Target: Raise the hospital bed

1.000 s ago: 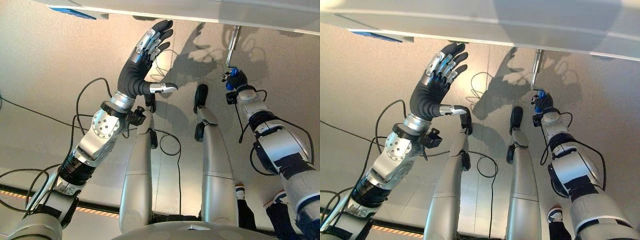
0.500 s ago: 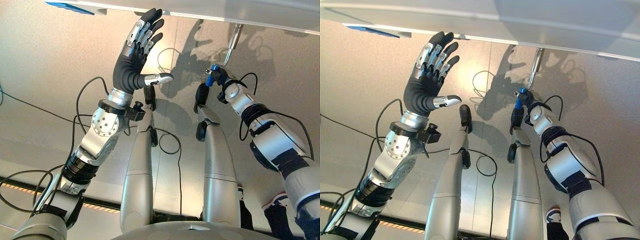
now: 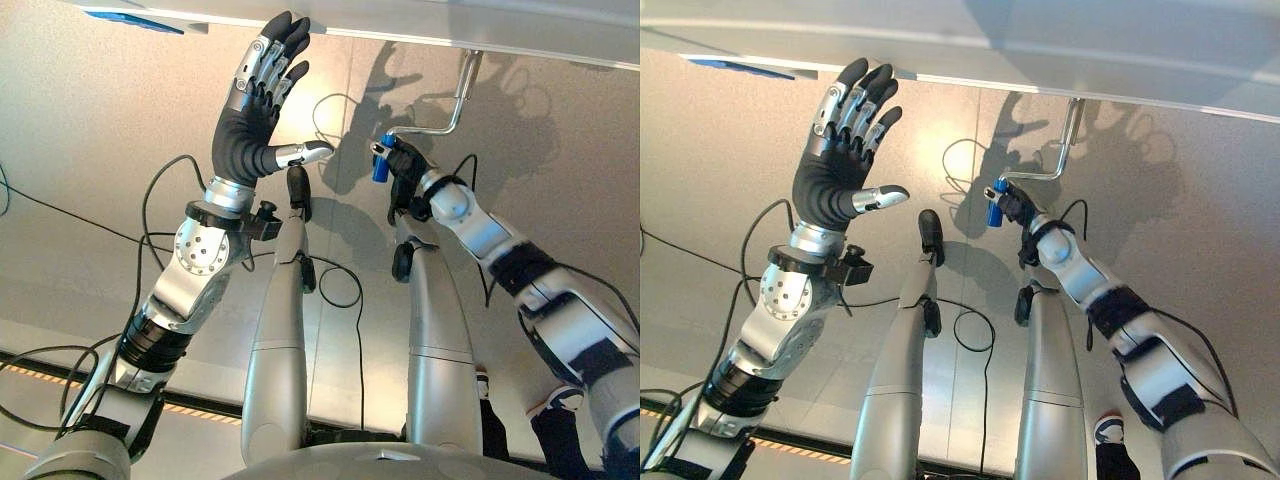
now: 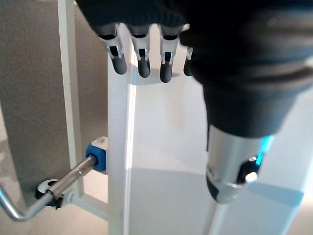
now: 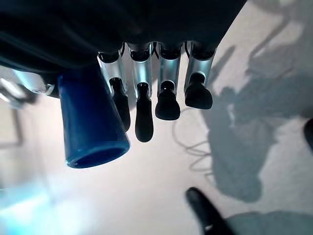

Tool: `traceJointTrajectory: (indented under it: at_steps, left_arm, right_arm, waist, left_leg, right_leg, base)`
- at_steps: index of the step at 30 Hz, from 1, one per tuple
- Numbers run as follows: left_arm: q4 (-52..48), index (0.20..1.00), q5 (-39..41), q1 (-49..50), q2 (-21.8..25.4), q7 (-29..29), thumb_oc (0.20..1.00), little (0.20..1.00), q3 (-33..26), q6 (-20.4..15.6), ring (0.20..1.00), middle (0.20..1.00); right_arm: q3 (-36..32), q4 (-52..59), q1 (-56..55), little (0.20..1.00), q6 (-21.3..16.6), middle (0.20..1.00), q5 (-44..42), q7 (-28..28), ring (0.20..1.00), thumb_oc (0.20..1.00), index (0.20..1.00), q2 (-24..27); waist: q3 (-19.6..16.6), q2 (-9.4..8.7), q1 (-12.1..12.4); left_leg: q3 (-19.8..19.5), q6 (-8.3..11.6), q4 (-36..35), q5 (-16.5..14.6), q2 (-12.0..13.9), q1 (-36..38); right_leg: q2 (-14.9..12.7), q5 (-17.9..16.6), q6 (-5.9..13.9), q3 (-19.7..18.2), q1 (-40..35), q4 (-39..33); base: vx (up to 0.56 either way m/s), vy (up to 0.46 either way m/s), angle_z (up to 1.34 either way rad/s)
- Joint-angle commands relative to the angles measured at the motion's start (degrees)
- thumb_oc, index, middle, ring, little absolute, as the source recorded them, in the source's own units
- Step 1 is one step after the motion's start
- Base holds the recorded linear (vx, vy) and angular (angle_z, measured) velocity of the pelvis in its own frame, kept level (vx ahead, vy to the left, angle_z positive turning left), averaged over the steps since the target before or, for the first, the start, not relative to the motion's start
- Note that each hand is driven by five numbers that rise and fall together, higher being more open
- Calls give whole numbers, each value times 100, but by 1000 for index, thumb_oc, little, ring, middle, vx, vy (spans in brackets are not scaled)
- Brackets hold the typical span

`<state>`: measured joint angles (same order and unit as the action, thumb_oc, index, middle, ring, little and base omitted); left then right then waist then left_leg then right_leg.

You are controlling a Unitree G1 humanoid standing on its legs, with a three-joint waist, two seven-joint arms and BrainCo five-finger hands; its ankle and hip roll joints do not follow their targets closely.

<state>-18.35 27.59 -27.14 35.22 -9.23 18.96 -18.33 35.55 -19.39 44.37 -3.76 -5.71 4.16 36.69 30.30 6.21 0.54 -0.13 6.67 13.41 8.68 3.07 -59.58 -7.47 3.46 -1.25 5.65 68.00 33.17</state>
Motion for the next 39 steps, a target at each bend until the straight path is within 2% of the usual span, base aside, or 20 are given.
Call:
traceJointTrajectory:
  at_steps: [1, 2, 3, 4, 5, 7, 8, 11, 12, 13, 16, 21, 29, 30, 31, 33, 38, 39]
  left_arm:
    - [-867, 1000, -515, 442, 422, -7, 1000, 1000, -182, -509, 1000, 1000]
    - [-872, 1000, -513, 443, 420, -6, 1000, 1000, -168, -507, 1000, 1000]
    - [-915, 1000, -496, 588, 623, 47, 1000, 1000, -274, -557, 1000, 1000]
    - [-917, 1000, -494, 587, 622, 49, 1000, 1000, -265, -557, 1000, 1000]
    - [-963, 1000, -542, 730, 800, 96, 1000, 1000, -394, -582, 1000, 1000]
    - [-994, 1000, -539, 827, 867, 133, 1000, 1000, -470, -596, 1000, 1000]
    - [-1008, 1000, -521, 967, 921, 150, 1000, 1000, -639, -630, 1000, 1000]
    - [-1035, 1000, -436, 1133, 852, 232, 1000, 1000, -829, -677, 1000, 1000]
    - [-1038, 1000, -433, 1133, 855, 234, 1000, 1000, -820, -676, 1000, 1000]
    - [-1027, 1000, -355, 1153, 769, 285, 1000, 1000, -886, -709, 1000, 1000]
    - [-1003, 1000, -229, 1202, 620, 375, 1000, 1000, -976, -735, 1000, 1000]
    - [-1056, 1000, -57, 1272, 453, 552, 1000, 1000, -1146, -751, 1000, 1000]
    - [-1072, 1000, -76, 1248, 338, 574, 1000, 1000, -1220, -755, 1000, 1000]
    - [-1081, 1000, -89, 1242, 378, 588, 1000, 1000, -1254, -758, 1000, 1000]
    - [-1081, 1000, -88, 1241, 375, 589, 1000, 1000, -1253, -758, 1000, 1000]
    - [-1035, 1000, 7, 1234, 432, 679, 1000, 1000, -1228, -740, 1000, 1000]
    - [-1076, 1000, 11, 1221, 533, 670, 1000, 1000, -1200, -708, 1000, 1000]
    - [-1071, 1000, 34, 1172, 564, 692, 1000, 1000, -1106, -694, 1000, 1000]
  right_arm:
    - [-24, 1875, -194, 200, -1301, 200, -119, -223, 200, 200, 200, 215]
    - [-50, 1911, -230, 200, -1284, 200, -122, -232, 200, 200, 200, 231]
    - [-461, 2404, -716, 200, -1458, 200, -435, -279, 200, 200, 200, 684]
    - [-479, 2420, -737, 200, -1452, 200, -439, -286, 200, 200, 200, 692]
    - [-924, 2793, -1124, 200, -1635, 200, -692, -290, 200, 200, 200, 1050]
    - [-1185, 2927, -1378, 200, -1694, 200, -911, -336, 200, 200, 200, 1135]
    - [-1656, 3108, -1728, 200, -1824, 200, -1095, -247, 200, 200, 200, 1184]
    - [-2399, 3281, -2192, 200, -1979, 200, -1453, -99, 200, 200, 200, 949]
    - [-2417, 3298, -2216, 200, -1973, 200, -1453, -101, 200, 200, 200, 947]
    - [-2806, 3282, -2393, 200, -2076, 200, -1578, 55, 200, 200, 200, 683]
    - [-3344, 3156, -2628, 200, -2202, 200, -1730, 348, 200, 200, 200, 232]
    - [-4071, 2902, -2781, 200, -2399, 200, -1832, 752, 200, 200, 200, -205]
    - [-4472, 2074, -2759, 200, -2418, 200, -1461, 1429, 200, 200, 200, -297]
    - [-4573, 1663, -2848, 200, -2279, 200, -1138, 1669, 200, 200, 200, -137]
    - [-4565, 1652, -2839, 200, -2284, 200, -1128, 1682, 200, 200, 200, -133]
    - [-4588, 829, -2842, 200, -2148, 200, -1105, 1806, 200, 200, 200, 89]
    - [-4453, 127, -2754, 200, -1970, 200, -1065, 1793, 200, 200, 200, 335]
    - [-4354, -364, -2668, 200, -1918, 200, -1180, 1750, 200, 200, 200, 439]
  waist:
    - [-51, -118, -333]
    - [-51, -115, -321]
    - [-51, -155, -395]
    - [-51, -153, -387]
    - [-51, -172, -452]
    - [-51, -181, -465]
    - [-51, -196, -518]
    - [-51, -238, -592]
    - [-51, -240, -582]
    - [-51, -256, -615]
    - [-51, -274, -651]
    - [-51, -294, -700]
    - [-51, -285, -688]
    - [-51, -293, -695]
    - [-51, -290, -695]
    - [-51, -276, -677]
    - [-51, -260, -648]
    - [-51, -247, -618]
  left_leg:
    - [75, -270, 655, -695, -224, 169]
    - [75, -271, 649, -693, -225, 183]
    - [76, -267, 626, -690, -217, 248]
    - [76, -267, 623, -690, -217, 255]
    - [90, -266, 572, -691, -211, 322]
    - [95, -264, 560, -690, -210, 358]
    - [109, -263, 545, -695, -206, 395]
    - [137, -253, 514, -707, -190, 494]
    - [139, -253, 513, -707, -189, 501]
    - [150, -247, 492, -719, -182, 550]
    - [174, -238, 474, -738, -173, 616]
    - [182, -229, 433, -758, -159, 655]
    - [181, -237, 394, -781, -154, 698]
    - [188, -236, 377, -781, -151, 709]
    - [189, -236, 375, -781, -150, 711]
    - [179, -246, 356, -775, -157, 733]
    - [183, -262, 348, -782, -154, 723]
    - [186, -264, 337, -777, -156, 733]
  right_leg:
    - [-107, -616, 985, -155, -680, -1017]
    - [-108, -616, 986, -154, -692, -1020]
    - [-107, -628, 999, -162, -751, -1047]
    - [-106, -628, 999, -161, -759, -1050]
    - [-100, -632, 1010, -169, -813, -1090]
    - [-94, -641, 1016, -174, -839, -1094]
    - [-83, -642, 1026, -202, -874, -1098]
    - [-71, -654, 1039, -223, -950, -1140]
    - [-70, -654, 1039, -224, -956, -1141]
    - [-54, -640, 1037, -240, -1004, -1172]
    - [-39, -621, 1037, -250, -1049, -1177]
    - [-23, -596, 1040, -253, -1085, -1208]
    - [-6, -568, 1033, -281, -1099, -1201]
    - [-7, -558, 1032, -267, -1113, -1210]
    - [-7, -558, 1032, -266, -1114, -1212]
    - [-6, -554, 1031, -263, -1124, -1212]
    - [-7, -565, 1028, -262, -1113, -1224]
    - [-10, -564, 1030, -261, -1112, -1220]
  base:
    - [11, 13, 3]
    - [4, 2, 5]
    - [0, 1, 5]
    - [5, 2, 7]
    - [3, 2, 5]
    - [0, 0, 0]
    - [0, 0, 0]
    - [0, 0, 0]
    - [0, 0, 0]
    - [0, 0, 0]
    - [3, -21, -2]
    - [6, -21, -5]
    - [0, -4, 0]
    - [0, 0, 0]
    - [0, 0, 0]
    - [0, 0, 0]
    - [0, 0, 0]
    - [0, 0, 0]
